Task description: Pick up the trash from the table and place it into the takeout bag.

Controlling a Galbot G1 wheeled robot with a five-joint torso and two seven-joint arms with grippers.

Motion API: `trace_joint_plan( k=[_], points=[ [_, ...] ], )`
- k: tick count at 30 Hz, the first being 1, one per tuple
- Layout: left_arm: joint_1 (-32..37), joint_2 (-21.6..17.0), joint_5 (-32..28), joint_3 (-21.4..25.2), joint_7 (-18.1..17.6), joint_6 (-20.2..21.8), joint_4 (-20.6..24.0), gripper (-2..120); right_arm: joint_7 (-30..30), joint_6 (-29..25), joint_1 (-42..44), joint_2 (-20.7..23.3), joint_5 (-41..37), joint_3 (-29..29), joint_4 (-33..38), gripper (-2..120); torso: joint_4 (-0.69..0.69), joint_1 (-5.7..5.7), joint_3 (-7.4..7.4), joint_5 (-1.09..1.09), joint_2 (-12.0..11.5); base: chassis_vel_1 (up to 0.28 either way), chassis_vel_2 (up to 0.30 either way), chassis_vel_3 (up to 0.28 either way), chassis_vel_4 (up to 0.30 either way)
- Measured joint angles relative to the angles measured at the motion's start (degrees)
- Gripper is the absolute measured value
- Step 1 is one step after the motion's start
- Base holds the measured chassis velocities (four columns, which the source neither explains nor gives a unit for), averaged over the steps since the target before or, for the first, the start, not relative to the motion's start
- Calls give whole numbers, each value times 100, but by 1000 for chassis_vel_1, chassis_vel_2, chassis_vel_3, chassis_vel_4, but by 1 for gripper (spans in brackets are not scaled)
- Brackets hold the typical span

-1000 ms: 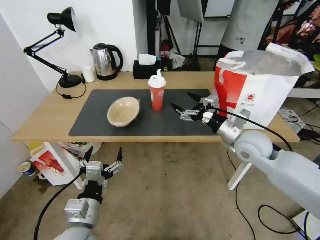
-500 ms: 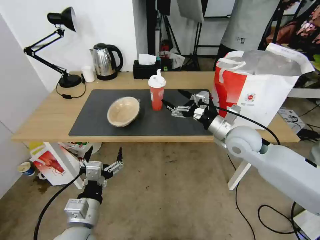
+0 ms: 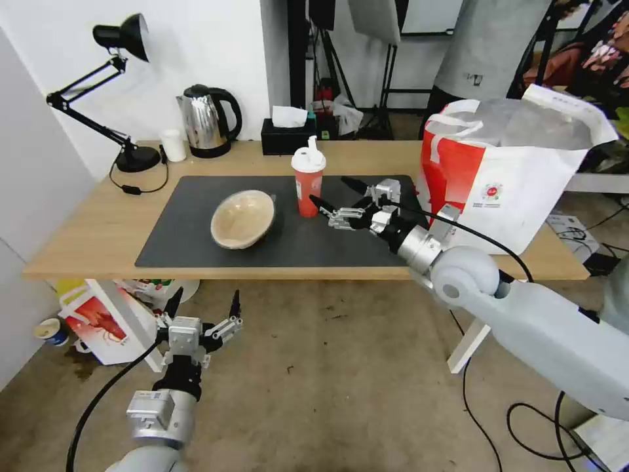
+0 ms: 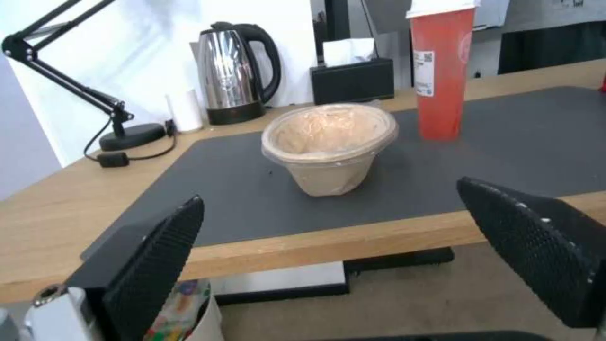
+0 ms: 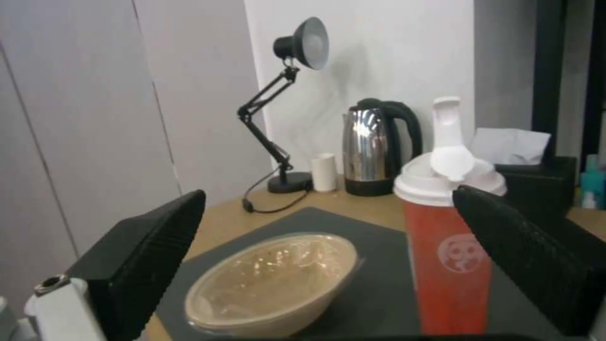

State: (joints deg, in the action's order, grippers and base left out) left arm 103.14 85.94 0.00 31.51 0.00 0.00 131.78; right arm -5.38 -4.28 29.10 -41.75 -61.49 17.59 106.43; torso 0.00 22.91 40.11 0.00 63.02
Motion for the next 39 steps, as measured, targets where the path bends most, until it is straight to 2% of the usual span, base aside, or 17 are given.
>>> trace_joint_plan(
  k=[39],
  points=[
    [0,0,0,0,0,0,0,100,129,9,55,-490,136,6,-599,100,0,1,0,0,1,0,0,0,0]
  ],
)
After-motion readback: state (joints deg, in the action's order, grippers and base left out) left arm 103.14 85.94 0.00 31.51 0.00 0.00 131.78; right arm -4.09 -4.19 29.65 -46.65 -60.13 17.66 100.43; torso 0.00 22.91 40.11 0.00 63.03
